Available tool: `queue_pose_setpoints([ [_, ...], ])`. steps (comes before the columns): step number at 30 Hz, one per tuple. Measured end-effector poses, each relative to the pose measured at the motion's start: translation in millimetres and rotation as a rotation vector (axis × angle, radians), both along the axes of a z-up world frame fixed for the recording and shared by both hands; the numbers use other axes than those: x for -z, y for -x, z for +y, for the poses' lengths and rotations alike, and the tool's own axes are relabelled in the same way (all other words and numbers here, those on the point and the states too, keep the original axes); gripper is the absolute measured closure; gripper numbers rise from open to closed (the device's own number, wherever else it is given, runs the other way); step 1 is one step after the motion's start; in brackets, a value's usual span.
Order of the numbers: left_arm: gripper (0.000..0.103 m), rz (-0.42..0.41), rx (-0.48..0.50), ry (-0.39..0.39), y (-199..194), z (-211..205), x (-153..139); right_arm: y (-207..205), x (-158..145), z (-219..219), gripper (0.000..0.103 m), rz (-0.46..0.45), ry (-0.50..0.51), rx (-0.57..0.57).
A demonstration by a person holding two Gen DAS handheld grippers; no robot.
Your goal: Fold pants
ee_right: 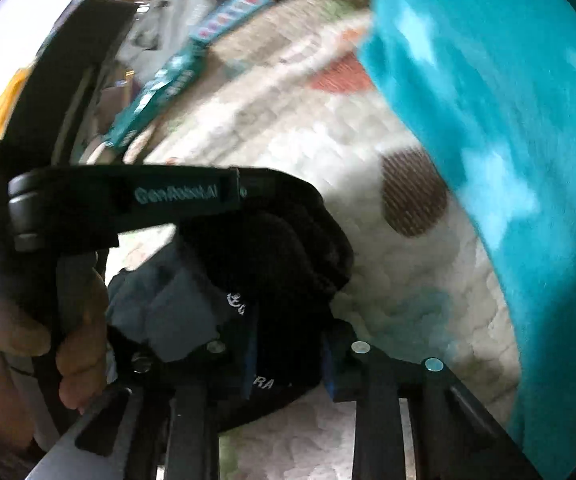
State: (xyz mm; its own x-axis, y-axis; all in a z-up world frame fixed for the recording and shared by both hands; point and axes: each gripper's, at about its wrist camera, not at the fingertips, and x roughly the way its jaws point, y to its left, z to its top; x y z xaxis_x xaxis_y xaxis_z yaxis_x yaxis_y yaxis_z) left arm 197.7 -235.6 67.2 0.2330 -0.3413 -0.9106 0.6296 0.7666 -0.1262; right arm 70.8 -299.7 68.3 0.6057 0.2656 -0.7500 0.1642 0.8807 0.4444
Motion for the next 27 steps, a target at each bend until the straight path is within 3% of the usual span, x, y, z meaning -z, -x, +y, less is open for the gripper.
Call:
queue_pose_setpoints([
  [5, 0.092, -0.025, -0.106, 0.137, 13.5, 62.3, -43.8, 14.1, -41.0, 44.5, 0.079, -0.113, 0.082, -0.146],
  [11, 0.092, -0.041, -0.274, 0.304, 25.3, 170.1, -78.9, 32.1, -84.5, 142.0, 0.079, -0.239, 0.254, -0.428],
  [16, 0.092, 0.001, -0.467, 0.412, 31.8, 276.1, -54.5, 40.9, -75.1, 236.4, 0.079, -0.257, 0.404, -0.658],
  [20, 0.091, 0.046, -0.597, 0.437, 36.1, 336.8, -11.8, 56.3, -36.3, 308.7, 0.079, -0.258, 0.597, -0.848],
  [22, 0.087, 0.087, -0.658, 0.443, 35.5, 360.1, 11.1, 64.6, -12.9, 332.3, 0.071, -0.256, 0.694, -0.927],
  [23, 0.079, 0.105, -0.680, 0.453, 35.7, 368.4, 18.8, 68.6, -4.6, 338.5, 0.068, -0.255, 0.716, -0.947],
  [25, 0.069, 0.137, -0.707, 0.493, 38.2, 385.4, 29.0, 74.1, -0.4, 338.7, 0.044, -0.255, 0.689, -0.966],
  [27, 0.065, 0.140, -0.705, 0.518, 41.5, 393.0, 29.9, 83.7, -4.8, 336.0, 0.029, -0.263, 0.653, -0.983],
])
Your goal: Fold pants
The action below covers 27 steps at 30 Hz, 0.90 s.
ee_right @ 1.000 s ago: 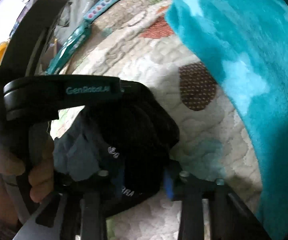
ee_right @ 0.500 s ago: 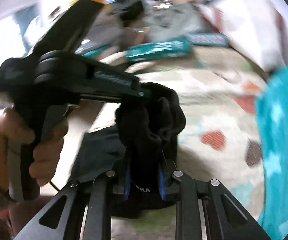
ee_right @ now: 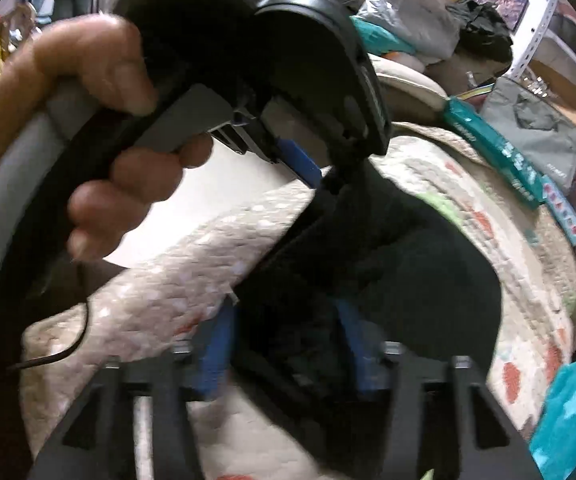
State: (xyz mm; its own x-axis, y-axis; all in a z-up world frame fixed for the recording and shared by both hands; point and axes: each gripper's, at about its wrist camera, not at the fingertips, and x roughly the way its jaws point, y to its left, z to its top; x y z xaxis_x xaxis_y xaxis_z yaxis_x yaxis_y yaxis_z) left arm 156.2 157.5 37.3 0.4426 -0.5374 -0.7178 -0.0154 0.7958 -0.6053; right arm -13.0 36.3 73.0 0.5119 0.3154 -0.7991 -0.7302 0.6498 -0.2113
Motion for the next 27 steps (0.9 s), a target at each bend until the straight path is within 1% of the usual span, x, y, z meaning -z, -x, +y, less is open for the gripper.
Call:
queue_pose_setpoints([
  [1, 0.063, -0.003, 0.000, 0.000, 1.8, 1.7, -0.6, 4.1, -2.8, -2.7, 0.027, -0.007, -0.003, -0.009],
  [4, 0.060, -0.003, 0.006, -0.012, 6.6, 1.7, -4.8, 22.1, -10.1, -16.2, 0.027, -0.012, -0.004, -0.033],
  [7, 0.060, 0.003, 0.007, -0.029, 9.4, 5.9, -9.0, 34.7, -22.2, -43.7, 0.026, 0.026, -0.037, -0.028],
  [10, 0.060, -0.005, -0.027, -0.024, 15.2, 11.0, -20.2, 34.6, -35.2, -73.1, 0.026, 0.086, -0.085, 0.000],
  [12, 0.060, -0.022, -0.029, -0.029, 19.0, 5.5, -29.6, 29.6, -46.8, -96.7, 0.026, 0.095, -0.131, 0.059],
  [14, 0.060, -0.034, -0.026, -0.051, 22.0, -5.8, -36.2, 7.1, -55.0, -119.9, 0.026, 0.093, -0.176, 0.157],
  [17, 0.060, -0.030, -0.037, -0.138, 25.4, -29.4, -34.7, -21.5, -55.0, -144.4, 0.025, 0.107, -0.213, 0.292],
  [19, 0.060, -0.047, -0.073, -0.173, 30.3, -35.7, -36.7, -32.1, -51.8, -156.5, 0.025, 0.136, -0.258, 0.341],
  [20, 0.060, -0.067, -0.114, -0.183, 35.3, -35.2, -42.0, -34.8, -47.0, -163.4, 0.025, 0.152, -0.283, 0.372],
  [21, 0.060, -0.078, -0.141, -0.184, 38.5, -33.4, -45.5, -38.1, -43.3, -166.0, 0.025, 0.165, -0.295, 0.385],
  [23, 0.060, -0.089, -0.229, -0.207, 46.1, -23.5, -53.0, -44.1, -33.4, -169.9, 0.025, 0.200, -0.310, 0.402],
  [25, 0.060, -0.090, -0.315, -0.224, 53.6, -9.6, -59.4, -42.3, -28.8, -170.6, 0.025, 0.201, -0.308, 0.404],
  [27, 0.060, -0.097, -0.367, -0.224, 61.3, -0.2, -67.2, -39.6, -28.6, -172.1, 0.024, 0.189, -0.317, 0.408],
])
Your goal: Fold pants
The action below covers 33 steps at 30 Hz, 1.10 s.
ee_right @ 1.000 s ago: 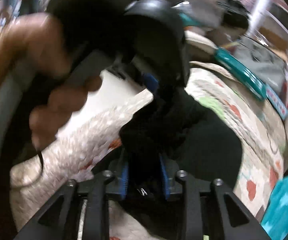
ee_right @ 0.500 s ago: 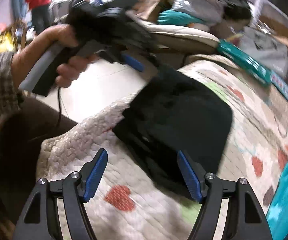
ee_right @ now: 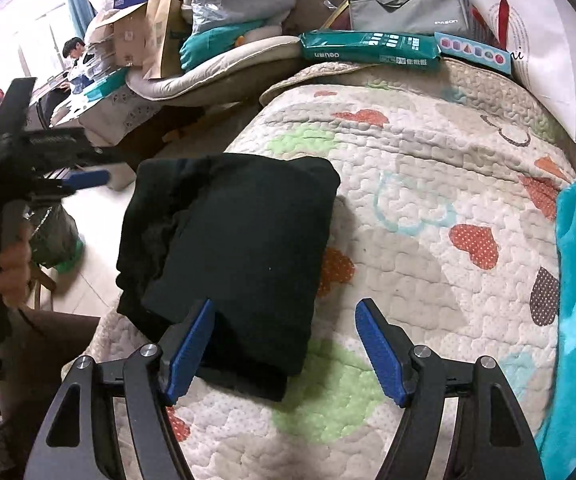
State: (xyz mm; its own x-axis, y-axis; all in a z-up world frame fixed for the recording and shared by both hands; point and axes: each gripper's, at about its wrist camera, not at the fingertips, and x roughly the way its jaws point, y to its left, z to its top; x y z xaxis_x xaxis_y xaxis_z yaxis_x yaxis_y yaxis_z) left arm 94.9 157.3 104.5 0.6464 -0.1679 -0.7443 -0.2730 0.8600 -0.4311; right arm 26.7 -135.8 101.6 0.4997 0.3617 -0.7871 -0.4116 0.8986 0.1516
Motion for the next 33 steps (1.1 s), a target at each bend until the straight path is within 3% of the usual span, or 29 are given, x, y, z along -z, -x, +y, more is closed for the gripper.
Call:
queue_pose_setpoints([
  [2, 0.060, -0.018, 0.014, -0.004, 3.6, -5.4, -7.8, -0.1, 0.8, -1.9, 0.022, 0.001, -0.017, 0.010],
  [5, 0.055, -0.035, 0.126, -0.036, -0.4, -38.6, -13.7, -1.4, 5.7, -3.8, 0.021, 0.021, -0.040, 0.018],
  [8, 0.050, -0.014, 0.198, -0.032, -12.3, -66.1, -0.6, 2.4, 6.8, -2.0, 0.021, 0.011, -0.027, 0.011],
  [13, 0.050, 0.207, 0.121, 0.167, -34.3, -56.6, 72.7, 10.9, 5.0, -1.7, 0.021, -0.014, -0.001, 0.000],
  [14, 0.049, 0.214, 0.107, 0.196, -33.1, -52.3, 78.6, 10.8, 5.6, -2.3, 0.020, -0.011, -0.004, 0.002],
  [18, 0.049, 0.197, 0.120, 0.207, -25.7, -47.9, 66.9, 7.4, 6.8, -6.5, 0.020, 0.010, -0.026, 0.018],
  [23, 0.049, 0.135, 0.071, 0.202, -2.4, -21.1, 31.4, 2.9, 4.2, -13.7, 0.020, 0.036, -0.055, 0.049],
  [28, 0.047, 0.093, -0.029, 0.129, 29.5, 9.8, 10.7, 1.7, -1.6, -21.5, 0.020, 0.047, -0.081, 0.089],
  [33, 0.047, 0.090, -0.044, 0.074, 53.6, 11.1, 13.6, 7.7, -5.8, -26.4, 0.020, 0.023, -0.085, 0.104],
])
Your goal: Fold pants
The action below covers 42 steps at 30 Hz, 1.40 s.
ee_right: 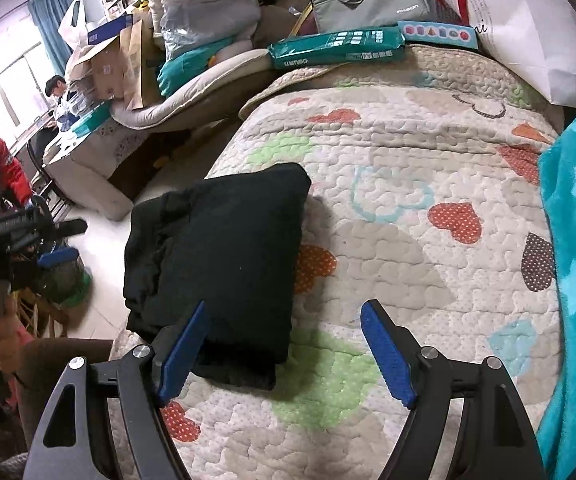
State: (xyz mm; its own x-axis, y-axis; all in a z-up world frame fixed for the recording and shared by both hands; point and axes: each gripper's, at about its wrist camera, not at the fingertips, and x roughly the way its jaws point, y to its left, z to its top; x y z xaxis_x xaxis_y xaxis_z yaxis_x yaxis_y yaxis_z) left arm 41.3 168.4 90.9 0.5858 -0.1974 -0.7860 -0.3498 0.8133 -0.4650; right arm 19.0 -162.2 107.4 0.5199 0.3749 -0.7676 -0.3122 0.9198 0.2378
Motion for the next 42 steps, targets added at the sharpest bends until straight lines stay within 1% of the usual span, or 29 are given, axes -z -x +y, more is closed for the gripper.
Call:
queue_pose_setpoints([
  [2, 0.047, 0.003, 0.005, 0.000, 3.7, -3.9, 4.7, 2.8, 1.0, -3.4, 0.020, -0.005, 0.000, 0.009],
  [8, 0.047, 0.032, 0.017, 0.046, 2.6, -18.8, 23.1, -0.1, 6.3, -15.4, 0.020, 0.023, -0.020, 0.049],
  [13, 0.047, 0.042, 0.038, 0.044, 2.4, -24.5, 31.1, -4.1, 13.8, -17.5, 0.020, 0.053, -0.028, 0.066],
  [17, 0.044, 0.014, 0.060, 0.073, 4.3, -24.5, 34.2, -7.6, 12.8, -19.5, 0.020, 0.056, -0.030, 0.075],
  [19, 0.044, -0.007, 0.097, 0.100, 3.0, -28.7, 36.7, -14.5, 9.2, -24.5, 0.020, 0.071, -0.059, 0.086],
  [23, 0.043, -0.035, 0.160, 0.175, -8.3, -41.7, 41.3, -47.1, 3.3, -33.8, 0.020, 0.153, -0.135, 0.113],
  [25, 0.041, -0.038, 0.185, 0.183, -16.7, -48.9, 42.6, -66.9, 5.4, -31.0, 0.017, 0.198, -0.157, 0.105],
  [27, 0.039, -0.031, 0.213, 0.206, -28.0, -56.0, 48.1, -84.5, 10.8, -24.8, 0.017, 0.222, -0.164, 0.097],
  [28, 0.034, -0.026, 0.216, 0.204, -31.2, -57.7, 50.7, -93.8, 15.9, -20.6, 0.016, 0.237, -0.169, 0.086],
  [29, 0.032, -0.021, 0.219, 0.202, -34.5, -58.9, 54.4, -103.3, 23.1, -16.1, 0.016, 0.261, -0.184, 0.072],
  [33, 0.031, 0.034, 0.263, 0.225, -47.9, -65.4, 76.3, -128.5, 61.0, -0.3, 0.016, 0.366, -0.309, 0.055],
  [36, 0.031, 0.033, 0.297, 0.172, -53.3, -73.6, 76.0, -135.3, 82.3, 13.8, 0.016, 0.402, -0.412, 0.020],
  [37, 0.031, 0.036, 0.302, 0.161, -54.7, -75.6, 76.1, -137.3, 87.7, 19.7, 0.014, 0.414, -0.435, 0.005],
  [38, 0.031, 0.040, 0.305, 0.148, -56.5, -78.5, 76.2, -138.8, 90.3, 26.3, 0.009, 0.398, -0.445, -0.002],
  [39, 0.031, 0.042, 0.309, 0.134, -58.0, -81.4, 76.7, -139.2, 88.2, 29.7, 0.008, 0.375, -0.446, -0.004],
  [40, 0.034, 0.044, 0.312, 0.117, -58.5, -83.9, 76.8, -140.2, 86.6, 34.4, 0.009, 0.365, -0.439, -0.016],
  [41, 0.042, 0.048, 0.317, 0.095, -59.6, -86.3, 76.0, -140.7, 84.7, 40.8, 0.019, 0.366, -0.423, -0.040],
  [42, 0.045, 0.052, 0.321, 0.069, -59.5, -88.9, 74.1, -139.3, 81.0, 46.9, 0.031, 0.361, -0.406, -0.066],
])
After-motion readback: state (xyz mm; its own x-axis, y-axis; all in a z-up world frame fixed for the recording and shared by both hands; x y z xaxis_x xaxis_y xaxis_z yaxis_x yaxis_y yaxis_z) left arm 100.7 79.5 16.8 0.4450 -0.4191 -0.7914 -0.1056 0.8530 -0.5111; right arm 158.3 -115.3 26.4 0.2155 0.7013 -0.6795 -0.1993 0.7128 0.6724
